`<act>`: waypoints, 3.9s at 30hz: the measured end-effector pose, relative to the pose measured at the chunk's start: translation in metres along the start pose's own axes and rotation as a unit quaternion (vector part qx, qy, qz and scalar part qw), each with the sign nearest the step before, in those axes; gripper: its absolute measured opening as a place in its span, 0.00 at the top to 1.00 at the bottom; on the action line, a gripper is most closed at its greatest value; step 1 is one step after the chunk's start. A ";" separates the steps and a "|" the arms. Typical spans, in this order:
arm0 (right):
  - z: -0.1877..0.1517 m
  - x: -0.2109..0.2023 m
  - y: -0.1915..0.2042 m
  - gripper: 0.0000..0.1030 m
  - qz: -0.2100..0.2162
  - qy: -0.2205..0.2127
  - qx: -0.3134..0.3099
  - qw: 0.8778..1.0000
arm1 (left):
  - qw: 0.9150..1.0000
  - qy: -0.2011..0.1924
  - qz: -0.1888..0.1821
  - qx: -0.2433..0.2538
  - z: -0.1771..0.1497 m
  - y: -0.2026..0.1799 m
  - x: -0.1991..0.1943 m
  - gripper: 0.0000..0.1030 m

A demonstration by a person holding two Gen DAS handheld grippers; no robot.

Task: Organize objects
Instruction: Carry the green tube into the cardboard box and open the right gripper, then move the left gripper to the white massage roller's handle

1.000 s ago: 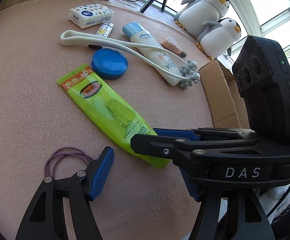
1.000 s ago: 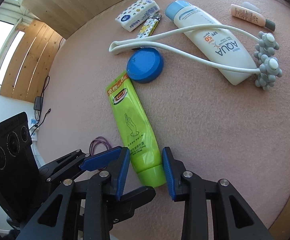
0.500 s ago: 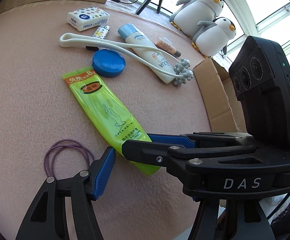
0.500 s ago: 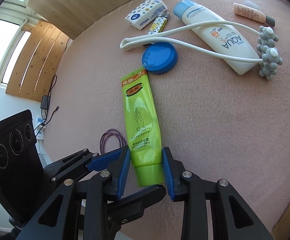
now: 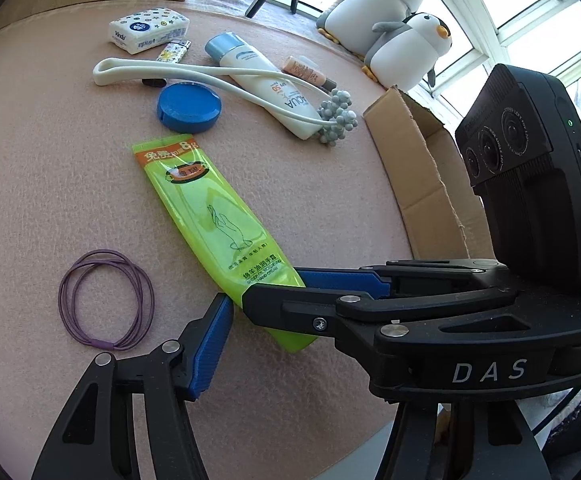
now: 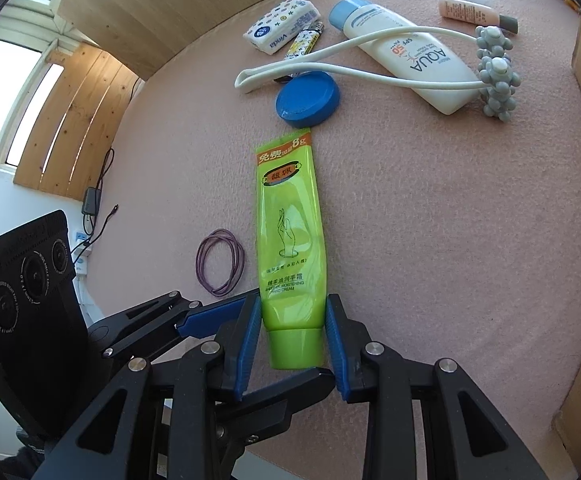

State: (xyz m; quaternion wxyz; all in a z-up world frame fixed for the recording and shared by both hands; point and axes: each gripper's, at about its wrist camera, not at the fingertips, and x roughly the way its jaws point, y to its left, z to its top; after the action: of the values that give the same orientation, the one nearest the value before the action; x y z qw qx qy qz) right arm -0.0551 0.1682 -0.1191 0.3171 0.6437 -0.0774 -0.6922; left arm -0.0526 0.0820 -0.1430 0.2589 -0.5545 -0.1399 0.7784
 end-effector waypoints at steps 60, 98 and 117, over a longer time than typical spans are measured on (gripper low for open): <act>-0.066 -0.188 -0.150 0.56 -0.104 -0.193 0.142 0.965 | 0.980 0.019 -0.078 0.184 0.044 -0.219 0.079 0.37; -0.049 -0.120 -0.061 0.57 -0.079 -0.155 0.103 0.979 | 0.998 -0.045 0.041 0.017 0.115 -0.015 0.003 0.38; -0.064 -0.123 -0.079 0.57 -0.077 -0.150 0.130 0.977 | 0.997 -0.019 0.077 -0.010 0.188 0.010 0.074 0.38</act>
State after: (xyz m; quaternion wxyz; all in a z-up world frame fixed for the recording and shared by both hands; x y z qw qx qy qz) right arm -0.0253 0.3154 -0.0666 0.1610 0.5722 -0.1637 -0.7873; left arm -0.2498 0.1276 -0.1412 0.1903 -0.5516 -0.1092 0.8048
